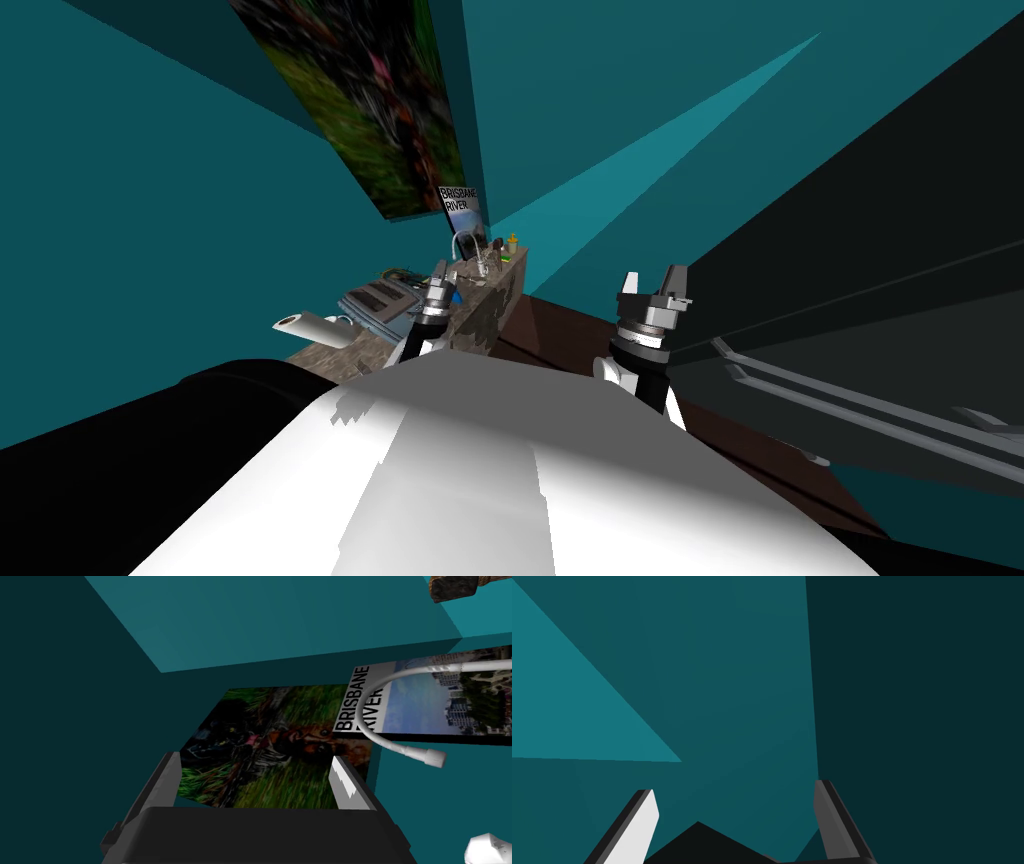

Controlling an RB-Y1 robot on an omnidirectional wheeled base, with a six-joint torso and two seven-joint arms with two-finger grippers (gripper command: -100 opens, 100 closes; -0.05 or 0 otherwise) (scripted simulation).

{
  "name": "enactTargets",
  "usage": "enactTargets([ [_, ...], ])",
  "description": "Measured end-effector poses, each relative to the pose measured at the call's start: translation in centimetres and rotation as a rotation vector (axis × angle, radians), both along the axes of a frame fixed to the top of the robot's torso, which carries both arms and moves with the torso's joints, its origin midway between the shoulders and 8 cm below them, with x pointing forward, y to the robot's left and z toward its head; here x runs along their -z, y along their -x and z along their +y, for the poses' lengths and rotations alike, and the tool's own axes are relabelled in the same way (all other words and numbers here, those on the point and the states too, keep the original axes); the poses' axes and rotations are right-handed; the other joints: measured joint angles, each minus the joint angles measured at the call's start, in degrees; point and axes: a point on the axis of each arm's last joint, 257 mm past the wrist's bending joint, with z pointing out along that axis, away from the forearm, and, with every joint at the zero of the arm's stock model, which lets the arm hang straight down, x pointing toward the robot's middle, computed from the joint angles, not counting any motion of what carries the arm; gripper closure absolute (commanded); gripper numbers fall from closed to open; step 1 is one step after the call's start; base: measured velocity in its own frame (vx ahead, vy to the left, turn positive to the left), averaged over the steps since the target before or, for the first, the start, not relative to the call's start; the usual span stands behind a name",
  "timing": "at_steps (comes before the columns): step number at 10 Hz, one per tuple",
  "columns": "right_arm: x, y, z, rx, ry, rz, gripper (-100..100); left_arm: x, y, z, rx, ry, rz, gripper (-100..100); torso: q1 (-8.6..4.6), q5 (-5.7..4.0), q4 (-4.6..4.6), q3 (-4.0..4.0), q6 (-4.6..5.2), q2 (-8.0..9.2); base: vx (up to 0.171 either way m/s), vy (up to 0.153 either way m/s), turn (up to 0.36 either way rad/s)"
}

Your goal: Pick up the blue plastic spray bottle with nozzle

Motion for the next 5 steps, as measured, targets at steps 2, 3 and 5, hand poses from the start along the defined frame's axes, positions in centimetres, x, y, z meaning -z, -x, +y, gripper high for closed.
enactTargets([
  [2,0.0,0.0,0.0,0.000,0.000,0.000,0,1.6,-0.3,1.1,-0.020,-0.014,0.064,-100,0.10,0.02,-0.01,-0.03,0.00,-0.04,0.052,-0.071,0.017],
  [3,0.0,0.0,0.0,0.000,0.000,0.000,0,2.0,-0.5,1.5,-0.028,-0.017,0.088,-100,0.17,0.04,0.00,0.00,0.01,0.01,0.043,-0.068,0.023],
  [5,0.0,0.0,0.0,0.000,0.000,0.000,0,3.1,-0.5,2.5,-0.048,-0.029,0.143,-100,0.16,0.04,0.01,0.03,0.00,0.06,0.042,-0.073,0.025],
])
